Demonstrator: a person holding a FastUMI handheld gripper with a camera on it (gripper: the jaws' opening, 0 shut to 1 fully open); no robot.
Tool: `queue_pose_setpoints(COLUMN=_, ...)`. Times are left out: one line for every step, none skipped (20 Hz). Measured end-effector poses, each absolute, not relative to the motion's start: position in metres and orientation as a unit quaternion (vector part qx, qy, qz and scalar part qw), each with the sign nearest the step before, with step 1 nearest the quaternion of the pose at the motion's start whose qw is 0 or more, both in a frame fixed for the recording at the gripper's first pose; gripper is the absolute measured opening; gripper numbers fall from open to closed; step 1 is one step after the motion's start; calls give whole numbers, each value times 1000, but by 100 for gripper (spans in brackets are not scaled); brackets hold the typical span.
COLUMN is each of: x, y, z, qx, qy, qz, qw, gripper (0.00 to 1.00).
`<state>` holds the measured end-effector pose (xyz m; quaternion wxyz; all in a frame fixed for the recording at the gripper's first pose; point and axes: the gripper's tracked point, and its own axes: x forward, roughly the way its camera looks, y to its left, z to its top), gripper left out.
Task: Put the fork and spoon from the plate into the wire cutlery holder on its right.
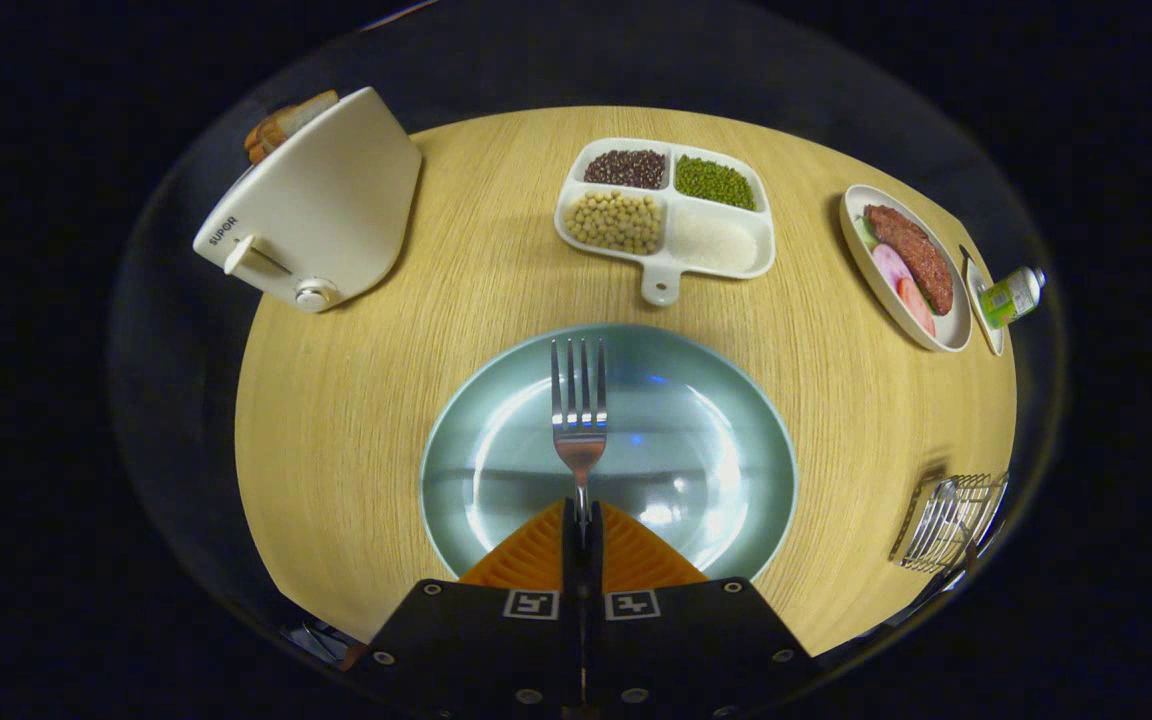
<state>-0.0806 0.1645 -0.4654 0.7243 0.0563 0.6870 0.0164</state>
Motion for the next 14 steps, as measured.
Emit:
queue_pose_setpoints(x=-79, y=161, z=-458, qx=60, qy=681, qz=19, qw=729, gripper=3)
queue_pose_setpoints(x=-79, y=155, z=-450, qx=65, qy=675, qz=16, qw=735, gripper=2)
queue_pose_setpoints(x=-81, y=149, z=-442, qx=65, qy=671, qz=15, qw=738, gripper=2)
queue_pose_setpoints(x=-82, y=140, z=-435, qx=67, qy=666, qz=11, qw=743, gripper=2)
queue_pose_setpoints(x=-83, y=131, z=-428, qx=68, qy=661, qz=8, qw=747, gripper=2)
queue_pose_setpoints(x=-85, y=122, z=-421, qx=73, qy=655, qz=4, qw=752, gripper=2)
queue_pose_setpoints(x=-87, y=111, z=-414, qx=76, qy=650, qz=0, qw=756, gripper=2)
queue_pose_setpoints(x=-93, y=100, z=-409, qx=80, qy=647, qz=-4, qw=758, gripper=2)
queue_pose_setpoints(x=-98, y=85, z=-399, qx=85, qy=645, qz=-10, qw=759, gripper=2)
queue_pose_setpoints(x=-104, y=73, z=-397, qx=90, qy=645, qz=-16, qw=759, gripper=2)
queue_pose_setpoints(x=-110, y=59, z=-392, qx=92, qy=643, qz=-24, qw=760, gripper=2)
queue_pose_setpoints(x=-117, y=45, z=-391, qx=93, qy=643, qz=-33, qw=760, gripper=2)
queue_pose_setpoints(x=-124, y=32, z=-388, qx=96, qy=641, qz=-42, qw=760, gripper=2)
queue_pose_setpoints(x=-132, y=20, z=-386, qx=100, qy=641, qz=-51, qw=760, gripper=2)
